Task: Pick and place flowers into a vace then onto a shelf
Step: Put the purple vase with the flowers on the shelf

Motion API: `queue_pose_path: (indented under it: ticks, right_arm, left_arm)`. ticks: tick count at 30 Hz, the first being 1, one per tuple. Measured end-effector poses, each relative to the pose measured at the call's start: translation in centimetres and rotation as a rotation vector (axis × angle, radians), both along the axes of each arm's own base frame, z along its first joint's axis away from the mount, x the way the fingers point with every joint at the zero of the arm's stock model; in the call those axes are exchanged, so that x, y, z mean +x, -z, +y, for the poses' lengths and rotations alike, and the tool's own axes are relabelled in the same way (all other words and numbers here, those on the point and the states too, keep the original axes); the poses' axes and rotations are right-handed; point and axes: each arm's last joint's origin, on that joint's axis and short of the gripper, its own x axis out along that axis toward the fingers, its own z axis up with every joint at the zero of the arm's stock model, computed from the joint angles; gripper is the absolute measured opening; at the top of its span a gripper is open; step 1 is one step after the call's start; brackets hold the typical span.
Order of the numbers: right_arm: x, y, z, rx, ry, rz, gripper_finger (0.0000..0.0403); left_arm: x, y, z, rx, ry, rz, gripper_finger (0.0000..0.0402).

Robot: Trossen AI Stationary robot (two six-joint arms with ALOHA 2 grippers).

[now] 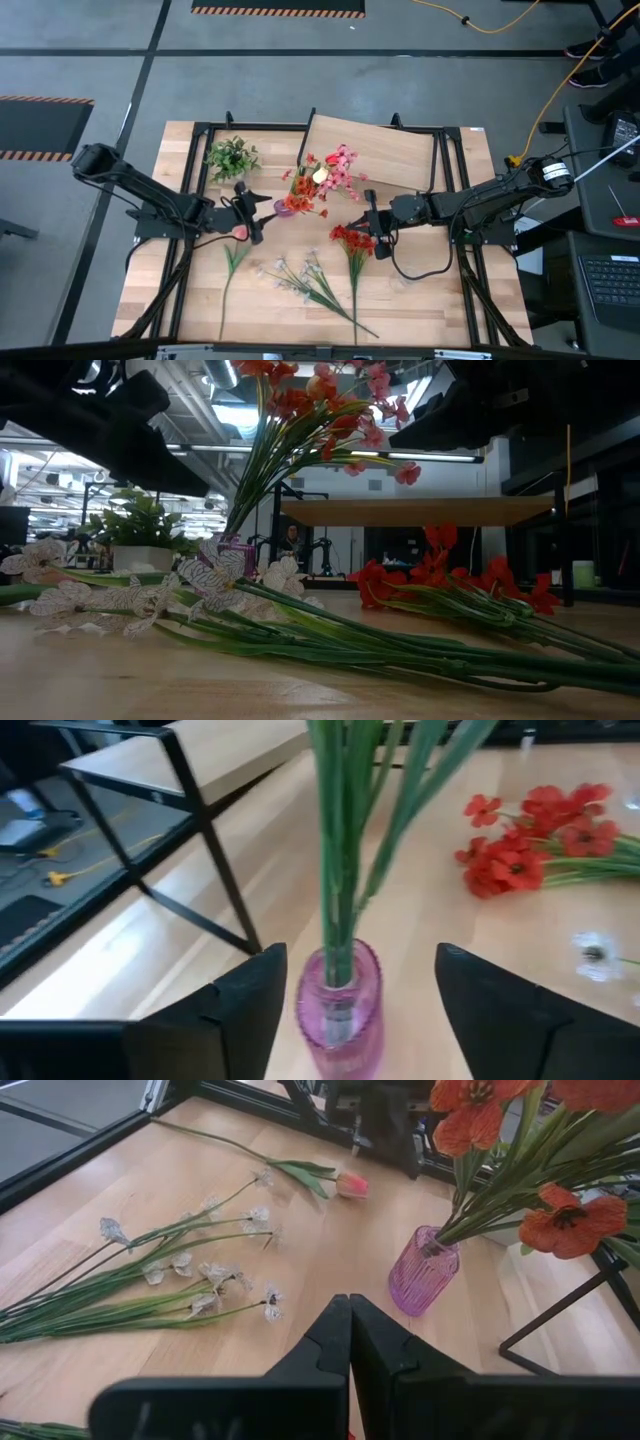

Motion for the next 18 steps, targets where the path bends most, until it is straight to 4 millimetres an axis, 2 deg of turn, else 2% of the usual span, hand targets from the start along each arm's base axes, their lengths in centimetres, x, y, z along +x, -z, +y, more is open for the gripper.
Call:
queue_pose_path:
  ticks: [8,15,18]
  right_arm:
    - [0.0,0.0,0.0,0.000,0.000,0.001,0.0005]
    - [0.0,0.0,0.0,0.000,0.000,0.002,0.0005]
    - [0.0,0.0,0.0,0.000,0.000,0.002,0.0005]
  left_arm:
    - [0.1,0.3,0.1,0.075,-0.044,0.033,0.0272]
    - [0.0,0.9,-0.2,-0.003,0.093,0.101,0.0272]
    - [-0.2,1.3,-0.1,-0.049,0.082,0.132,0.0272]
